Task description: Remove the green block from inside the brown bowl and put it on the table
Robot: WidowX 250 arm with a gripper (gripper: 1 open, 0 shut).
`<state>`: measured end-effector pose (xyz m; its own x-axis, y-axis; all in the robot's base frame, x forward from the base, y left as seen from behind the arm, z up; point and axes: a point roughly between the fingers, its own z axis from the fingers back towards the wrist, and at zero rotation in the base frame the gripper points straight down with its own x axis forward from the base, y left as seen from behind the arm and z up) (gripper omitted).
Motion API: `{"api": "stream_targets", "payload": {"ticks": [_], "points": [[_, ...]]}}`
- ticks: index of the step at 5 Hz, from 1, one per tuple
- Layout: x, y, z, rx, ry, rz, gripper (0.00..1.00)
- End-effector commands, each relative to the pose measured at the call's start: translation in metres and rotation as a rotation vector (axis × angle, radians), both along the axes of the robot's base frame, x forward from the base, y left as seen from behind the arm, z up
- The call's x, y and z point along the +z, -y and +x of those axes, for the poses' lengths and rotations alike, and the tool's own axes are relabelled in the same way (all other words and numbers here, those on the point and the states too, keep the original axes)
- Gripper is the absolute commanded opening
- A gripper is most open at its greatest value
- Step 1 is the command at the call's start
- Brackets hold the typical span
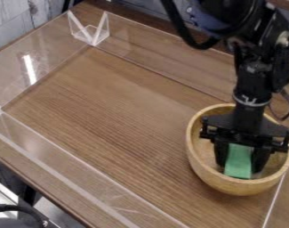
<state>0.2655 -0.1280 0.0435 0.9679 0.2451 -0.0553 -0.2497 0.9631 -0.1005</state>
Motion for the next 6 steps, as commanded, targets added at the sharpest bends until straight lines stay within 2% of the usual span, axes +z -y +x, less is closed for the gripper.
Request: {"api": "stream_targets", "payload": {"ticks": [1,2,3,4,5,6], "points": [[0.030,0.002,0.013,0.003,0.077,-0.037,0.00],[0.046,-0.004,0.011,0.008,0.091,-0.050,0.00],[0.076,-0.021,0.012,0.032,0.115,-0.052,0.00],[0.109,-0.044,0.015,0.050,0.140,-0.050,0.00],[0.135,-0.080,0.019,0.055,0.167,-0.040,0.00],[0.143,-0.104,0.008,0.027,0.182,-0.030,0.00]]}}
